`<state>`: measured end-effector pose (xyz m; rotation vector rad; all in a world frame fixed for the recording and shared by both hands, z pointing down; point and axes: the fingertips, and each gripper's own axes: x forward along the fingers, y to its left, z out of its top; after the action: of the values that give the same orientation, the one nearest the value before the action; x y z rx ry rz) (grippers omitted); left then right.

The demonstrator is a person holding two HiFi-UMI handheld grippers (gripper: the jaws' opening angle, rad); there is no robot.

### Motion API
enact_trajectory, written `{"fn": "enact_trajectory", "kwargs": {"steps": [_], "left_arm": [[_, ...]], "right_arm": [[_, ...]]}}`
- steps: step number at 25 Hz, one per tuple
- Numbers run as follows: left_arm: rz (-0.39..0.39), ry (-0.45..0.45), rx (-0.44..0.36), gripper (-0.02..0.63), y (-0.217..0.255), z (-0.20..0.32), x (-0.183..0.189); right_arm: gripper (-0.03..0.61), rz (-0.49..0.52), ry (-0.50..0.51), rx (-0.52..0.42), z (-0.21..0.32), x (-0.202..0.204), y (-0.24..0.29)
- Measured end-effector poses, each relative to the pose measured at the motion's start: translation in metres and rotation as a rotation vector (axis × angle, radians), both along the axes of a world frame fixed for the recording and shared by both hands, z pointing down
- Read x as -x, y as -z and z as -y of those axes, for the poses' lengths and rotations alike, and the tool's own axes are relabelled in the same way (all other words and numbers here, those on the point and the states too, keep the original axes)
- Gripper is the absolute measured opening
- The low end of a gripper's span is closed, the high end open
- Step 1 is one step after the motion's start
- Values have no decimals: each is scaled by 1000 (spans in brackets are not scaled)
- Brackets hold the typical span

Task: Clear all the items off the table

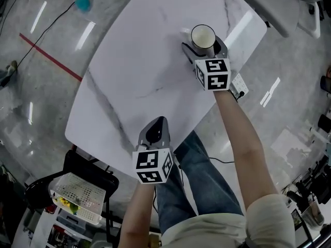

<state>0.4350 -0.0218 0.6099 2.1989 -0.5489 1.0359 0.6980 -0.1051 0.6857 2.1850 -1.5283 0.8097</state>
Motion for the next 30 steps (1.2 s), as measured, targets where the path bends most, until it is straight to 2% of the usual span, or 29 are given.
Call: {"fn": "enact_trajectory", "kwargs": {"steps": [7, 11, 21, 30], "left_arm": [[14, 2, 38, 9, -9, -16, 11], [11, 11, 49, 9, -12, -21, 13], [4, 51, 46, 9, -17, -19, 20], [5, 92, 34, 9, -17, -16, 42]], "right_arm": [[436, -38, 2, -11, 14, -10, -1], [403, -74, 12, -7, 15, -12, -2], [397, -74, -41, -3, 14, -14, -4], [394, -99, -4, 25, 15, 11, 2]]}}
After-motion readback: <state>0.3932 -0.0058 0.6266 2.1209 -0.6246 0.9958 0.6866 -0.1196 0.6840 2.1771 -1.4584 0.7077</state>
